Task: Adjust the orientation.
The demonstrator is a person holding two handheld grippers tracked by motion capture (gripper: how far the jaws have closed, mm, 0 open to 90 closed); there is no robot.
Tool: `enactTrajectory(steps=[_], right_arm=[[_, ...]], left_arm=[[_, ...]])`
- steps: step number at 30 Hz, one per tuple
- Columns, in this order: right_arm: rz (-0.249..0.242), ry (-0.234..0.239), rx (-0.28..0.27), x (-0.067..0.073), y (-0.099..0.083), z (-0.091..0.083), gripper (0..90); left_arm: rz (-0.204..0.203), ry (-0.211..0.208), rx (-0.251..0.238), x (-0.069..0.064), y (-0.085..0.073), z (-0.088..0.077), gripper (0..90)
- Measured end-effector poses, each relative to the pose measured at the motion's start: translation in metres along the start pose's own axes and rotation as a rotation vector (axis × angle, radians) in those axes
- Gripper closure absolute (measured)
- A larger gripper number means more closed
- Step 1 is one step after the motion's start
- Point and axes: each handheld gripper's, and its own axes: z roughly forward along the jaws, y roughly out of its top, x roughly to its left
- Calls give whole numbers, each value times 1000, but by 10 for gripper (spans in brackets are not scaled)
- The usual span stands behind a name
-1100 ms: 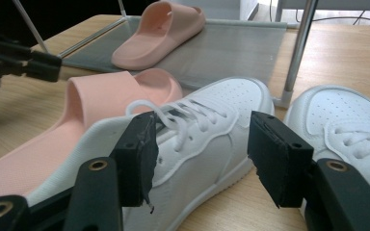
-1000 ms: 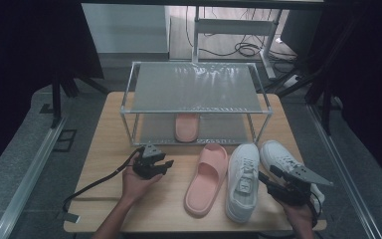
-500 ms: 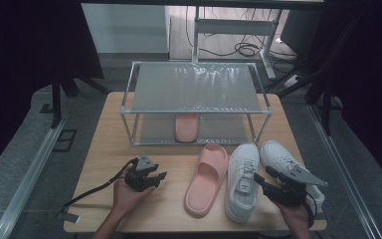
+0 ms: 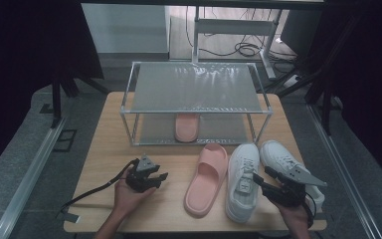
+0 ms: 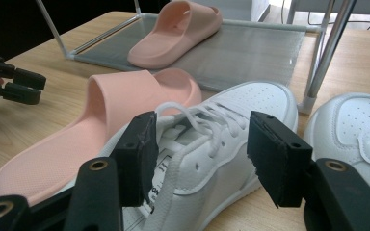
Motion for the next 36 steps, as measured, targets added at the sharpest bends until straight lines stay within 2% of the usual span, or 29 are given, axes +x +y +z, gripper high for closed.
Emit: enactTrajectory(steps=[4,10,14,16,17,18,19,20,24,25,26,27,28,29,30,31,32,33,35,36], right_arm=[[-3,0,0,1,0,0,443],[-4,2,-2,2,1,0,443],[-2,1,-1,1,0,0,443],[-1,1,1,1,0,1,443],[-2,2,1,1,0,1,443],[-2,2,1,1,0,1,443],[-1,3,2,1,0,1,443],[-4,4,2,1,0,1,444],[-2,13,0,3,1,1,461],[-1,22,-4,4,2,0,492],[-10,61,-9,8,4,-2,605],[-10,61,-9,8,4,-2,605],[-20,83,-6,11,6,-2,654],[-38,118,13,20,10,-1,754],[-38,118,13,20,10,-1,754],[-50,145,35,31,14,3,833],[-50,145,35,31,14,3,833],[-61,158,47,37,17,5,859],[-72,178,62,50,24,12,895],[-79,204,73,63,29,19,898]], left_arm=[[-2,-8,-8,-1,0,-1,551],[0,-37,-16,-1,1,-7,729],[1,-49,-18,-3,1,-10,762],[-6,-74,-28,-5,3,-12,773],[19,-58,-18,-8,5,-12,772],[19,-58,-18,-8,5,-12,769],[42,-54,-12,-11,7,-12,769],[67,-79,-11,-19,10,-11,750],[90,-88,2,-27,11,-8,711],[88,-92,2,-28,11,-7,699],[85,-90,4,-28,11,-7,667],[84,-81,6,-28,11,-7,667],[80,-76,3,-27,11,-7,650],[68,-74,-7,-24,11,-10,634],[68,-74,-7,-24,11,-10,627],[71,-69,-10,-22,13,-12,618],[71,-69,-10,-22,13,-12,611],[71,-67,-11,-21,13,-13,611],[78,-62,-14,-20,12,-16,602],[75,-66,-17,-20,10,-17,599]])
